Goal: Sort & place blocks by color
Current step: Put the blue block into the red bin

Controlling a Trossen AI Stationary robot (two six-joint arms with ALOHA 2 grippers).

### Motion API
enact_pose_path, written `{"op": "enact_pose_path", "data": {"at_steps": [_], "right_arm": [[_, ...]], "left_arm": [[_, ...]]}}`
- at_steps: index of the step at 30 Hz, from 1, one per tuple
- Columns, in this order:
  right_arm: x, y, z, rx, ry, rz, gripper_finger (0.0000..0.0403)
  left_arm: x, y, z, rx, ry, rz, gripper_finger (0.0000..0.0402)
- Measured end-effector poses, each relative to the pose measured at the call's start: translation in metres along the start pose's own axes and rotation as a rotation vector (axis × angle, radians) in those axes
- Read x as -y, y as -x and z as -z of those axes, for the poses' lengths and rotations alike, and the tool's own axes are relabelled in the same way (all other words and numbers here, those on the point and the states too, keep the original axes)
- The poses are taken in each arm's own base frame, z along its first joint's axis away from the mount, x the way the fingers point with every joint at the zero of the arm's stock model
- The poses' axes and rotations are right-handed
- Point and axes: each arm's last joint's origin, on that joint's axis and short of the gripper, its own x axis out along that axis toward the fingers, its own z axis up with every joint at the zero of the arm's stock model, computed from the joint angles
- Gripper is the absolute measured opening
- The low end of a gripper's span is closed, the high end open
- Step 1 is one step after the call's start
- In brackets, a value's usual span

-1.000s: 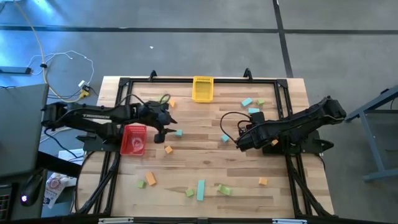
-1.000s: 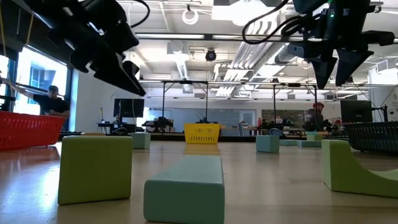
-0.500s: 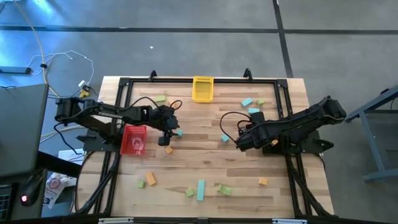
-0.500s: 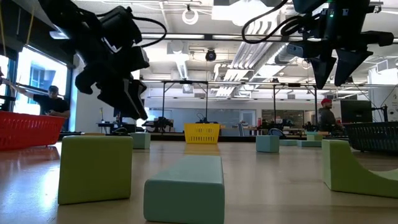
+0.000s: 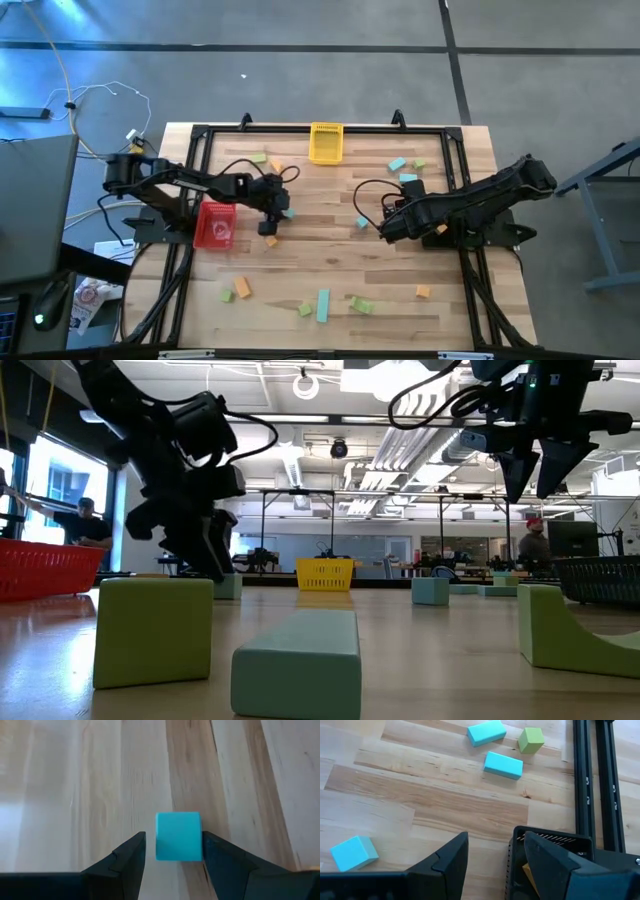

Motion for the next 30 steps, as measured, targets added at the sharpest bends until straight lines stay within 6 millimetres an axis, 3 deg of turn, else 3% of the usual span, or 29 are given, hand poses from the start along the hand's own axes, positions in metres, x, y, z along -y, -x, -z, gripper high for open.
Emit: {"op": "enact_pose_path", "data": {"at_steps": [10,18,30], "right_arm": [[-0.001,0.000,0.000,-0.001,0.009,-0.004,0.0181],[-0.003,0.000,0.000,-0.002,0.004,-0.031,0.0181],[-0.004,0.000,0.000,-0.002,0.004,-0.035,0.0181]], "left_arm": [[-0.001,-0.014,0.002,-0.003,0.009,-0.007,0.0176],[0.000,-0.014,0.002,-0.007,0.010,-0.002,0.0102],[0.007,-0.011,-0.001,0.010,-0.024,0.011,0.0102]]}}
